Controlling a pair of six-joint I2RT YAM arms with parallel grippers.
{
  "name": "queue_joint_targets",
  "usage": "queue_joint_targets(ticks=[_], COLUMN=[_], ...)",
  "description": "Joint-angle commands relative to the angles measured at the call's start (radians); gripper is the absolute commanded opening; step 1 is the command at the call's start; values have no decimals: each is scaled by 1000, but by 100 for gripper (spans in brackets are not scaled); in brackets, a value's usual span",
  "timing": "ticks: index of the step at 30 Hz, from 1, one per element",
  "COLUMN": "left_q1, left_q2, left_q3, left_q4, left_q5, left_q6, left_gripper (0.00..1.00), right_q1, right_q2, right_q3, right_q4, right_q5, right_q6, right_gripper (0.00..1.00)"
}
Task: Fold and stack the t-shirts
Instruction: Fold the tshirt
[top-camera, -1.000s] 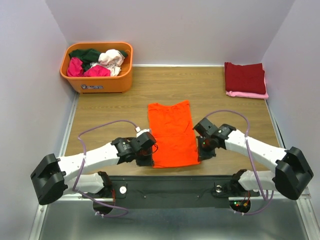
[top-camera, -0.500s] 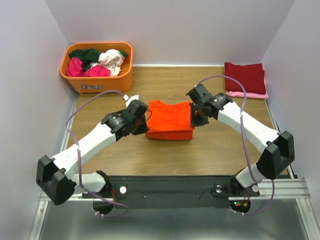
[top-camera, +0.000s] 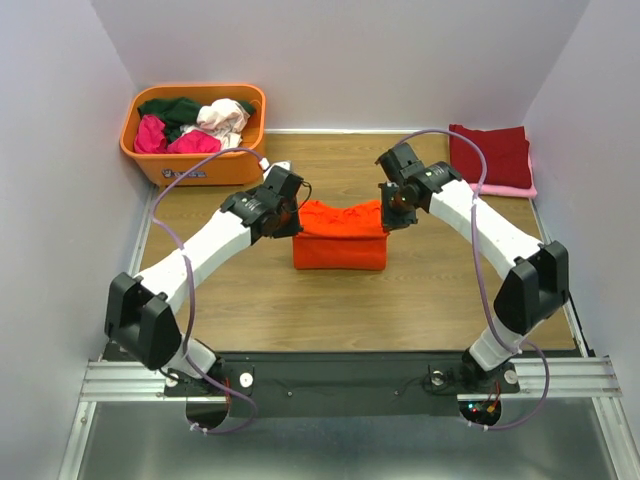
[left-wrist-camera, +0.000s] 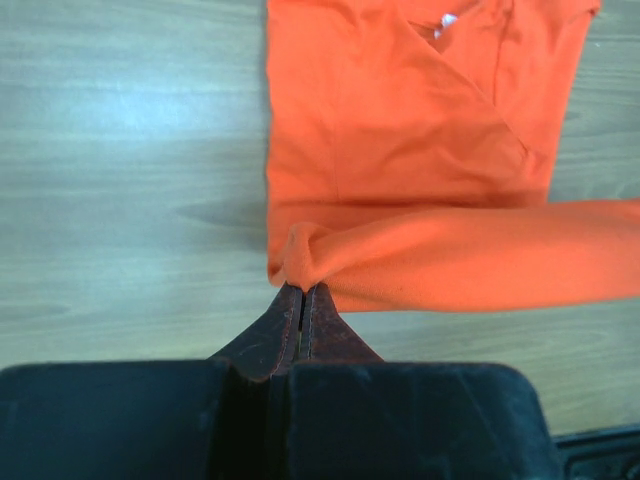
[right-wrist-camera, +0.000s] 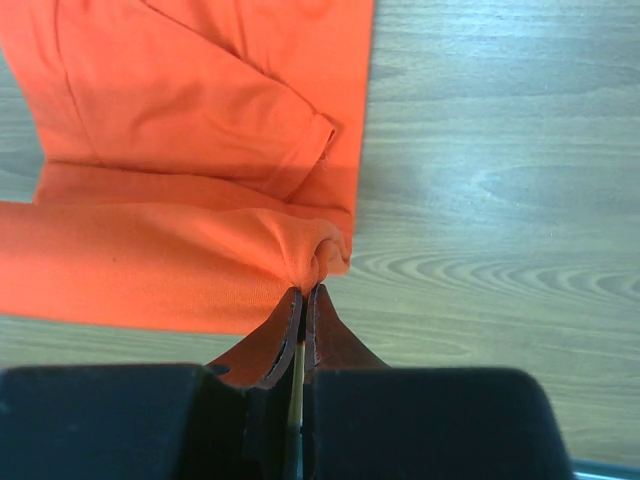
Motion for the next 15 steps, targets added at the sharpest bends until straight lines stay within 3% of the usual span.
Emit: queue_joint_targets(ticks=[1,15], left_q1=[41,101], left_q2=[42,192], left_q3=[62,203], left_q4=[16,39], left_q5=[-43,-44], left_q6=[98,172], left_gripper=[0,0], right_q1=[-28,-93], right_q2=[27,155], right_q3=[58,200], right_q4=[-28,-13], right_q5=[35,24], right_q6=[-46,-93], right_gripper=[1,1])
